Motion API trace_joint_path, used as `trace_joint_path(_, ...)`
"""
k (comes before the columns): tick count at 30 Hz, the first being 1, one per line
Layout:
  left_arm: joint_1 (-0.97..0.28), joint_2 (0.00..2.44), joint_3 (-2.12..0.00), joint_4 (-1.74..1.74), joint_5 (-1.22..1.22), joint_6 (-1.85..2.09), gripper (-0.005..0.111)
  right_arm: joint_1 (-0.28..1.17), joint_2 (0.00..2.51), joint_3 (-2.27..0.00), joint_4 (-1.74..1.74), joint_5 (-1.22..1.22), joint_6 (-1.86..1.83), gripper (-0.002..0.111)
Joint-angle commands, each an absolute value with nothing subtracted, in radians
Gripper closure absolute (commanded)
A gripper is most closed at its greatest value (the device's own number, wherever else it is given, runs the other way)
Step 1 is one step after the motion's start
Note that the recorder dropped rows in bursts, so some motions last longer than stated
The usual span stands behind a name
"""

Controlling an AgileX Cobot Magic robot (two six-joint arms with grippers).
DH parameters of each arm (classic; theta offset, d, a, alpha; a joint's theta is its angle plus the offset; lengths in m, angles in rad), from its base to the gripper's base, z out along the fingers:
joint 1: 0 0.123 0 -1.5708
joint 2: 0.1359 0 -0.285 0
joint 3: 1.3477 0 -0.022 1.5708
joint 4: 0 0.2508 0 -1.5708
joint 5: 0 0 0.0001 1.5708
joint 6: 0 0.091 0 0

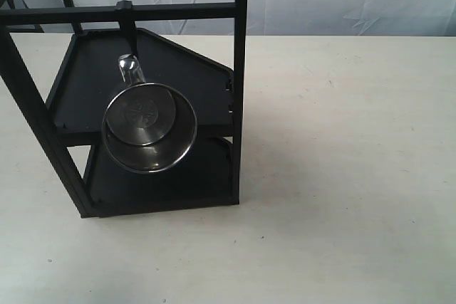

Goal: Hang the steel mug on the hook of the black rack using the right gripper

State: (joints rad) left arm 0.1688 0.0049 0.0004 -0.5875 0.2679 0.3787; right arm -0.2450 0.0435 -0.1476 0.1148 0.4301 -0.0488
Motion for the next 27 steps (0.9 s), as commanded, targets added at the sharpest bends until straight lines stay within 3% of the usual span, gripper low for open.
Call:
trace_joint_path(1,0.169,0.0,0.0,-0.586,0.26,0.377,0.105,-0.152,0.011,-0.119,0.094,0.423,-0.046,0.109)
trace_joint_path(8,0.169,0.0,0.0,-0.586,0.26,0.377,0.105,-0.027,0.0,0.0,0.09,0.297,0.029,0.109)
trace_joint_path(27,0.169,0.0,0.0,-0.584,0.26,0.377,0.105,-0.022,0.0,0.0,0.087,0.306,0.027,0.109)
